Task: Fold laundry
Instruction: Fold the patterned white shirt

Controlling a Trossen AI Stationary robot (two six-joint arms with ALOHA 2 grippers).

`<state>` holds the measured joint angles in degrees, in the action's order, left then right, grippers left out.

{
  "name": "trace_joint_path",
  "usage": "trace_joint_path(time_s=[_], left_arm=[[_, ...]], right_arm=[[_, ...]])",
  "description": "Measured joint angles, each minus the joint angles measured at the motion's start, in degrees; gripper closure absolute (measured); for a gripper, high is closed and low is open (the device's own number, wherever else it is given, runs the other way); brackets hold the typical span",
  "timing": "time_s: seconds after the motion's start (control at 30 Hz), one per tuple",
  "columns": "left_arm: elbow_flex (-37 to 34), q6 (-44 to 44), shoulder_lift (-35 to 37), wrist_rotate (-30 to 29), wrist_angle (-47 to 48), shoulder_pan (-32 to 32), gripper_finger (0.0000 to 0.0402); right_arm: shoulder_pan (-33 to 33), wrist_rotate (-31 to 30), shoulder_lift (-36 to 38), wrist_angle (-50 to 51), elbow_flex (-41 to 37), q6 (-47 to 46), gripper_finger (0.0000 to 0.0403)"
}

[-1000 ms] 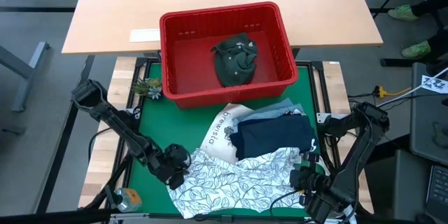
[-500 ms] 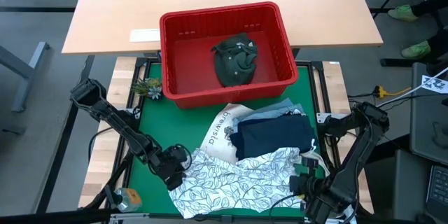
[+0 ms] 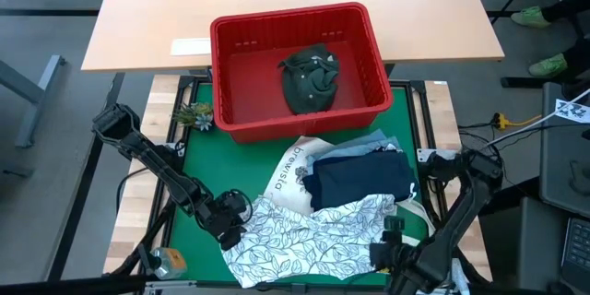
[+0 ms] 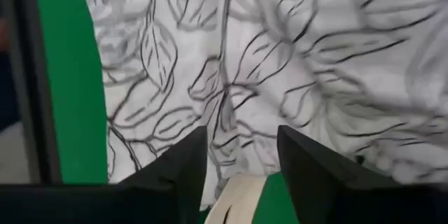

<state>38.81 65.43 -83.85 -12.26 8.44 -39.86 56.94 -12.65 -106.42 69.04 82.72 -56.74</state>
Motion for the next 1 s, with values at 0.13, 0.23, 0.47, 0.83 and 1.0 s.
trace_joint_path(time_s=[0.13,0.23,0.47,0.83,1.0], left_arm=[[0.00,0.00,0.00,-0.28,0.01,0.00,0.0282],[0.00,-0.02,0.00,-0.30,-0.01,0.00,0.0282],[0.00,-0.58,0.00,-0.30,0.01,0.00,0.0282],[0.00,-1.57,0.00,-0.74,-0.01,0.00,0.0282],[0.00,-1.55,0.00,-0.76,-0.02,0.00,0.0282]], right_arm=[[-1.51,2.96,-2.69,0.99,0.00,1.15,0.0222],[-2.29,4.46,-3.59,3.37,-0.02,3.39,0.0222],[-3.40,8.35,-3.79,5.07,-0.04,5.44,0.0222],[-3.36,9.33,-3.84,2.84,-7.06,6.07,0.0222],[-3.36,9.31,-3.84,2.82,-7.69,6.07,0.0246]])
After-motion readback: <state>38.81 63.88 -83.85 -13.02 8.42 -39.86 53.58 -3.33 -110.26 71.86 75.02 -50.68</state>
